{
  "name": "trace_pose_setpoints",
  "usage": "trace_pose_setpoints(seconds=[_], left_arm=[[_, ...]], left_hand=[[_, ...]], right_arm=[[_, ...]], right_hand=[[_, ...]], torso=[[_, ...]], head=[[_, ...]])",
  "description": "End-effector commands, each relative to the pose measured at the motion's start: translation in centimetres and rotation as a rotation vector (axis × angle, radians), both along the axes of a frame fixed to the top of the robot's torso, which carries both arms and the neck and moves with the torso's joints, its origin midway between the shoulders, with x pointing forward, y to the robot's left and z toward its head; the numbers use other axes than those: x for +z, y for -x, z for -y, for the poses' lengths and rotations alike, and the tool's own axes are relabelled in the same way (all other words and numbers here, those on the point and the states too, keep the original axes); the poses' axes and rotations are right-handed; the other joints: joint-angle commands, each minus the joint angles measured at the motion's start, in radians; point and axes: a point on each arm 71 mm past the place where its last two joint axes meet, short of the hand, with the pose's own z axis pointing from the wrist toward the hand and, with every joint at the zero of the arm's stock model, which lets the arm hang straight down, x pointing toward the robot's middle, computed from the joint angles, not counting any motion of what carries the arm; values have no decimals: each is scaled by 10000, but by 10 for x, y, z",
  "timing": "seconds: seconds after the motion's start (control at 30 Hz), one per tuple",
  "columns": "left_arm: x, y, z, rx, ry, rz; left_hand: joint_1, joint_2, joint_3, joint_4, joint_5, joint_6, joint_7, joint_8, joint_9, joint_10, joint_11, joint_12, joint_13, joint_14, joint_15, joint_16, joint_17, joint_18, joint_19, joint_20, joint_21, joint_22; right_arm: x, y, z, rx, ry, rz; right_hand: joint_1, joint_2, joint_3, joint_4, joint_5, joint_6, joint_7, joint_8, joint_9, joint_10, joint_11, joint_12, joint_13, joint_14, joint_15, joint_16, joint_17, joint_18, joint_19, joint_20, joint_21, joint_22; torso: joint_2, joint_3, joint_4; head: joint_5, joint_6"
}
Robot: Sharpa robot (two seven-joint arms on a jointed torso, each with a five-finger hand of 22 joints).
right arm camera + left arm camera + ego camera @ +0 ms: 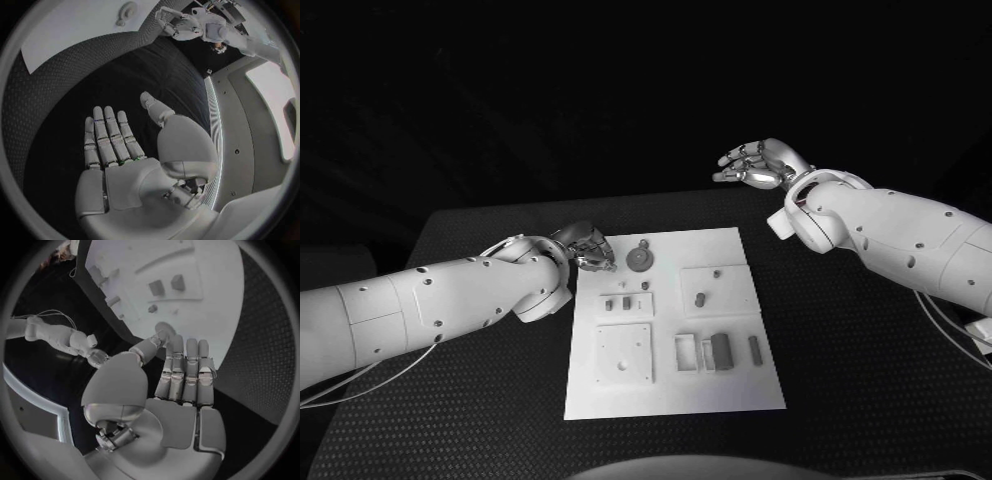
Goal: Assemble the parts on the task board
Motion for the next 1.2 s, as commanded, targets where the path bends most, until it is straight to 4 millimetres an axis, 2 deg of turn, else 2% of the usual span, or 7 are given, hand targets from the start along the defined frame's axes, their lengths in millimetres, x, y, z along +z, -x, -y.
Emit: trace_pose_setpoints(seconds=[0.03, 0.13, 0.23, 0.27, 0.33, 0.57, 1.2], left_arm=[[16, 0, 20, -1840, 201, 2436], [16, 0, 32, -2619, -409, 2880], [14, -1, 40, -3057, -908, 3203], [12, -1, 43, -3260, -1162, 3226], [9, -1, 47, -3507, -1426, 3198], [-5, 1, 59, -4055, -2139, 2781], [-30, 5, 67, -4409, -2603, 1943]], left_hand=[[149, -158, 24, 2, -58, -129, 22, -175, -173, -50, 159, -557, -379, 267, -109, 73, 22, -95, 262, -81, 113, 32], [283, -250, -1, -4, -54, -291, 4, -398, -395, 141, 214, -1061, -715, 616, -291, 197, 78, -71, 603, -228, 205, 75], [341, -245, -37, -5, -58, -131, 34, -403, -504, 239, 268, -1494, -970, 773, -360, 223, 101, -93, 758, -320, 208, 90], [399, -220, -49, -1, -63, -67, 37, -418, -565, 365, 266, -1664, -1073, 999, -478, 316, 142, -66, 987, -411, 294, 140], [432, -202, -64, -8, -63, 2, 33, -430, -624, 453, 271, -1840, -1174, 1114, -540, 334, 153, -75, 1097, -472, 321, 176], [295, -293, -182, 34, -68, -158, 67, -649, -897, 380, 401, -2531, -1589, 1415, -570, 384, 190, -81, 1396, -584, 365, 262], [78, -214, -338, 84, -67, -178, 185, -731, -1147, 529, 436, -3108, -2031, 1731, -568, 503, 276, 61, 1735, -585, 426, 335]], right_arm=[[0, 0, -2, 160, -23, 33], [0, 0, -2, 157, -21, 30], [0, 0, -3, 169, -24, 31], [0, 0, -3, 180, -27, 27], [0, 0, -4, 189, -29, 24], [0, 0, -5, 221, -38, 20], [0, 0, -7, 264, -52, 24]], right_hand=[[-46, -8, -38, 26, -36, -86, 561, 52, -12, 81, 9, -59, 0, 15, 48, -58, 3, -86, -18, -10, -32, 17], [-45, -6, -37, 26, -36, -86, 561, 53, -12, 82, 9, -60, 0, 16, 47, -58, 4, -86, -17, -10, -33, 18], [-43, -5, -37, 26, -36, -86, 560, 54, -13, 83, 9, -61, 1, 17, 47, -58, 4, -86, -16, -10, -34, 20], [-43, -3, -37, 26, -36, -85, 560, 54, -13, 84, 9, -62, 1, 17, 47, -58, 4, -85, -16, -10, -35, 21], [-43, -3, -37, 27, -36, -85, 560, 55, -14, 84, 9, -62, 1, 18, 47, -58, 4, -85, -15, -10, -35, 22], [-43, 0, -37, 27, -36, -85, 560, 56, -16, 86, 9, -65, 1, 19, 47, -59, 5, -85, -13, -10, -38, 25], [-40, 1, -38, 26, -36, -87, 562, 60, -21, 91, 8, -74, 1, 22, 46, -62, 7, -85, -9, -11, -46, 34]], torso=[[6, -7, 6], [8, -8, 5], [7, -7, 4], [0, 1, 5], [5, 4, 1], [3, -1, 5], [5, -9, 7]], head=[[11, 33], [19, 51], [34, 66], [37, 73], [43, 73], [36, 71], [-70, 12]])
